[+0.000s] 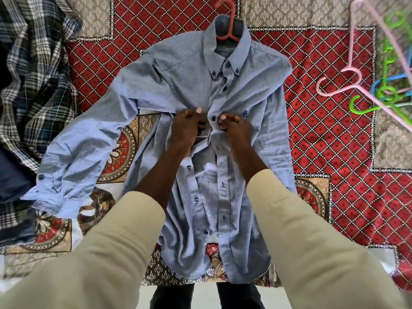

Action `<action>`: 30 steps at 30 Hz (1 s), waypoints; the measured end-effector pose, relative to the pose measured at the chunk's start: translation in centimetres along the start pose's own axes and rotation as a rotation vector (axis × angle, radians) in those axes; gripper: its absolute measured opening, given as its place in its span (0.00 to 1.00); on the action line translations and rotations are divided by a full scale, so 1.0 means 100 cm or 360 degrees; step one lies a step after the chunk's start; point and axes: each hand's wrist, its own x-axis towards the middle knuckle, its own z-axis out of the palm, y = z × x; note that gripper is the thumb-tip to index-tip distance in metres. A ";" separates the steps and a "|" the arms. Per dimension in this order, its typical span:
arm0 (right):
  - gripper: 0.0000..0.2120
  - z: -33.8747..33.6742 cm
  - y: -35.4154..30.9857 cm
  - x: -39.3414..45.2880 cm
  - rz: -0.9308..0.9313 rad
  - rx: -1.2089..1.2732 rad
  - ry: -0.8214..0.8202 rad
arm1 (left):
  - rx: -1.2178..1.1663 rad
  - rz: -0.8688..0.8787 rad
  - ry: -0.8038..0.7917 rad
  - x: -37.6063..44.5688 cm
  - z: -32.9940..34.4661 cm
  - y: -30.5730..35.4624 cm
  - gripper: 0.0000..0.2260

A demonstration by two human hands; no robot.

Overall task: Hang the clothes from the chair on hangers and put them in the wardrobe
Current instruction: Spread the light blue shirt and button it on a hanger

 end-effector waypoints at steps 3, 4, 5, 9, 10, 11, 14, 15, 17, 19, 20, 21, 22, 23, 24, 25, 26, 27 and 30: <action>0.07 -0.017 0.007 -0.022 -0.0353 -0.0421 0.0170 | 0.0294 0.0307 0.0292 -0.022 -0.014 -0.004 0.11; 0.09 -0.020 0.012 -0.032 -0.0509 -0.0613 0.0210 | 0.0409 0.0356 0.0349 -0.030 -0.019 -0.008 0.11; 0.11 -0.021 0.020 -0.045 -0.0646 -0.0779 0.0226 | 0.0497 0.0360 0.0360 -0.037 -0.023 -0.015 0.12; 0.13 -0.014 0.055 -0.074 -0.0807 -0.1303 0.0248 | 0.0329 -0.0057 0.0154 -0.047 -0.032 -0.043 0.10; 0.13 -0.013 0.060 -0.076 -0.0791 -0.1334 0.0263 | 0.0289 -0.0122 0.0094 -0.051 -0.032 -0.046 0.07; 0.11 -0.013 0.062 -0.077 -0.0774 -0.1315 0.0277 | 0.0340 -0.0096 0.0056 -0.053 -0.032 -0.049 0.04; 0.05 -0.014 0.059 -0.079 -0.0634 -0.0983 0.0294 | 0.0606 0.0279 0.0006 -0.072 -0.030 -0.050 0.06; 0.06 -0.014 0.058 -0.079 -0.0560 -0.0848 0.0313 | 0.0695 0.0469 0.0003 -0.077 -0.029 -0.051 0.06; 0.05 -0.016 0.056 -0.083 -0.0482 -0.0695 0.0337 | 0.0787 0.0732 -0.0062 -0.083 -0.030 -0.056 0.07; 0.03 -0.016 0.054 -0.089 -0.0451 -0.0656 0.0276 | 0.0816 0.0734 -0.0116 -0.080 -0.031 -0.062 0.08; 0.04 -0.017 0.054 -0.092 -0.0426 -0.0673 0.0241 | 0.0812 0.0692 -0.0116 -0.078 -0.031 -0.064 0.07; 0.05 -0.017 0.054 -0.096 -0.0407 -0.0713 0.0224 | 0.0800 0.0661 -0.0110 -0.074 -0.031 -0.068 0.06; 0.06 -0.017 0.055 -0.097 -0.0396 -0.0761 0.0220 | 0.0797 0.0631 -0.0105 -0.073 -0.029 -0.067 0.06; 0.06 -0.016 0.058 -0.096 -0.0380 -0.0795 0.0224 | 0.0800 0.0621 -0.0088 -0.071 -0.026 -0.068 0.06; 0.06 -0.016 0.062 -0.094 -0.0356 -0.0803 0.0237 | 0.0807 0.0596 -0.0059 -0.069 -0.022 -0.067 0.05; 0.05 -0.016 0.064 -0.092 -0.0310 -0.0788 0.0237 | 0.0806 0.0549 -0.0023 -0.066 -0.020 -0.069 0.05; 0.04 -0.015 0.066 -0.091 -0.0269 -0.0721 0.0218 | 0.0786 0.0459 -0.0002 -0.063 -0.018 -0.070 0.05; 0.03 -0.015 0.067 -0.090 -0.0218 -0.0602 0.0185 | 0.0732 0.0354 0.0004 -0.061 -0.017 -0.072 0.06; 0.08 -0.018 0.066 -0.088 -0.0061 -0.0246 0.0063 | 0.0322 0.0048 -0.0063 -0.062 -0.016 -0.073 0.02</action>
